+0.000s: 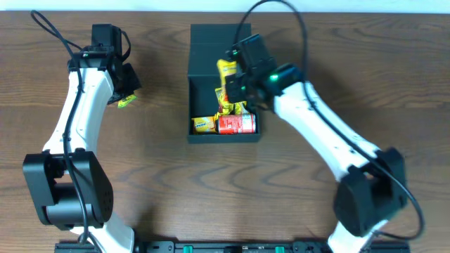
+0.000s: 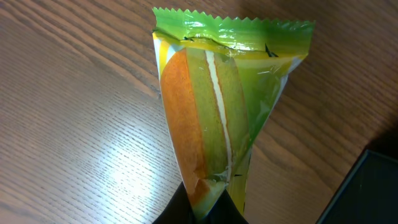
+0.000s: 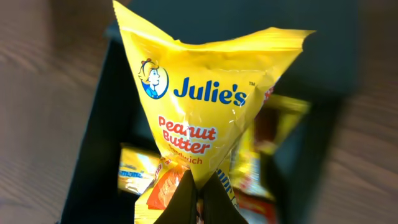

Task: Pack container
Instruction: 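Carry the Julie's Peanut Butter packet into the box with the right gripper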

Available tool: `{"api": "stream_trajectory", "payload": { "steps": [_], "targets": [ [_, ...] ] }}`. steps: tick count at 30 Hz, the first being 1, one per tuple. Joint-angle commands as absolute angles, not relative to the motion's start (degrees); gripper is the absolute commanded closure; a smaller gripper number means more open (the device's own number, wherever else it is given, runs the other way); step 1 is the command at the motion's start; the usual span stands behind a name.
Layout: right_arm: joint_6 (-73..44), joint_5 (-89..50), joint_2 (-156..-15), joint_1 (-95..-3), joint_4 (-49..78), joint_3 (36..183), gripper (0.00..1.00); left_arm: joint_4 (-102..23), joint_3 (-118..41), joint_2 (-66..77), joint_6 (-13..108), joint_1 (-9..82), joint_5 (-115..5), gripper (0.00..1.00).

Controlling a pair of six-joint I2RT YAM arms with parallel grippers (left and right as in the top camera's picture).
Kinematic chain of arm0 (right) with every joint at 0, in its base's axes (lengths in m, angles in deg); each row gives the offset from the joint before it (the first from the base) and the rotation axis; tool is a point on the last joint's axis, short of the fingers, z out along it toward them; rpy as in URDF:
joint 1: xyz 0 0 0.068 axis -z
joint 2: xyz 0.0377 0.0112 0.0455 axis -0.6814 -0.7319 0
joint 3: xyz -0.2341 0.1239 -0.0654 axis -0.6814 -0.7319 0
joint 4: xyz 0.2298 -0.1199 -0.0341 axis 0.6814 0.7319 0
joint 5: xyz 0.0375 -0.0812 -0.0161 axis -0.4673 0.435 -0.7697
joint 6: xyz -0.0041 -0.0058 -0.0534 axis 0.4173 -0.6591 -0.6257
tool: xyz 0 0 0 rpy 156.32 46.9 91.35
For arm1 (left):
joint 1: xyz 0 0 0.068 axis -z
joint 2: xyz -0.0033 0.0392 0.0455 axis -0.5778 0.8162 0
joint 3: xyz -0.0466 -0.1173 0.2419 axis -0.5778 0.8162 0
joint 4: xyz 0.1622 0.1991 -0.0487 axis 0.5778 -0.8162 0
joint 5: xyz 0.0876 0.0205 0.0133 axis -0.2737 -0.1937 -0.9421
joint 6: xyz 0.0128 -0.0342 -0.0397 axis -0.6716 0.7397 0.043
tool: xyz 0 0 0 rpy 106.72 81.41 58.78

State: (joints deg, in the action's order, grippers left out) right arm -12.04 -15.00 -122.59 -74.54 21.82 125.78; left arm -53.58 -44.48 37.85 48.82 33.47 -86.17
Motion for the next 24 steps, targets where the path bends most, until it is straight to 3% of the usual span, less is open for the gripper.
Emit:
{"api": "stream_trajectory", "payload": {
  "steps": [1,24],
  "targets": [
    [-12.84,-17.71,-125.67,-76.69,20.75,128.42,0.98,-53.74,-45.77,37.98,48.65,33.34,-87.56,0.94],
    [-6.40,-12.73,-137.89,-80.21,20.00,133.47,0.98,-53.10,-45.77,37.98,48.69,33.36,-86.95,0.94]
  ]
}}
